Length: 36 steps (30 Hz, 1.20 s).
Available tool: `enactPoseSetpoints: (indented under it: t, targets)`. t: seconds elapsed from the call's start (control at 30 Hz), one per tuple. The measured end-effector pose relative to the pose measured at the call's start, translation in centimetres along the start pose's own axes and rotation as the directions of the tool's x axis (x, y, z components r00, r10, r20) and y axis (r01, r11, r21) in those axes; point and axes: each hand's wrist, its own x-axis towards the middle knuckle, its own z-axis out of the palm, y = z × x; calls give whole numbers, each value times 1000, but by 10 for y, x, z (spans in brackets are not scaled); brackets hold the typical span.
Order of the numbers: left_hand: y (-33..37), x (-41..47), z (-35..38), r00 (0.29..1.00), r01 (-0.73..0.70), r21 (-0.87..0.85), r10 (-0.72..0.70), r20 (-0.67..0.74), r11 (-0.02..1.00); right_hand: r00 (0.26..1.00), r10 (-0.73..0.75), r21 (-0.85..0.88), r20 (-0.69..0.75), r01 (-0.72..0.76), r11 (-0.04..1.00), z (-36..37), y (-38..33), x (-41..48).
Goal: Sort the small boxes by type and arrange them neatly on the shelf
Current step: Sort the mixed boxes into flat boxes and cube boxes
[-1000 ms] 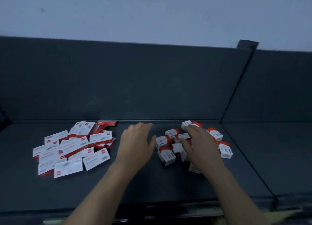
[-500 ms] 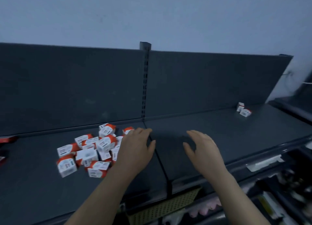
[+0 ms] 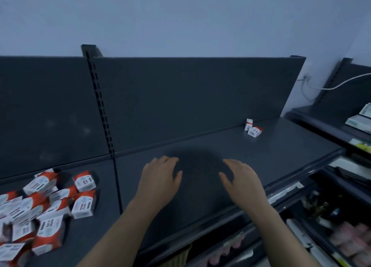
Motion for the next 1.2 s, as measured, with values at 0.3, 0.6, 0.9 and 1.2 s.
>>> enactPoseSetpoints:
  t: [0.3,0.6,0.9,1.2]
  targets:
    - [31,88,46,993,-103,-21,104,54,994,991,133,8,-19,-133,991,-9,66,59]
    - [79,173,94,988,-133,-7,133,74,991,973,230,66,-18,-228,971,-16,150,124]
    - [123,247,149,999,-7,-10,8,52,1000,984,168,198,54,-175,964,-4,232,217]
    - [168,298,197,997,50,-50,-48,54,997,987,126,262,99,-148,954,11,273,263]
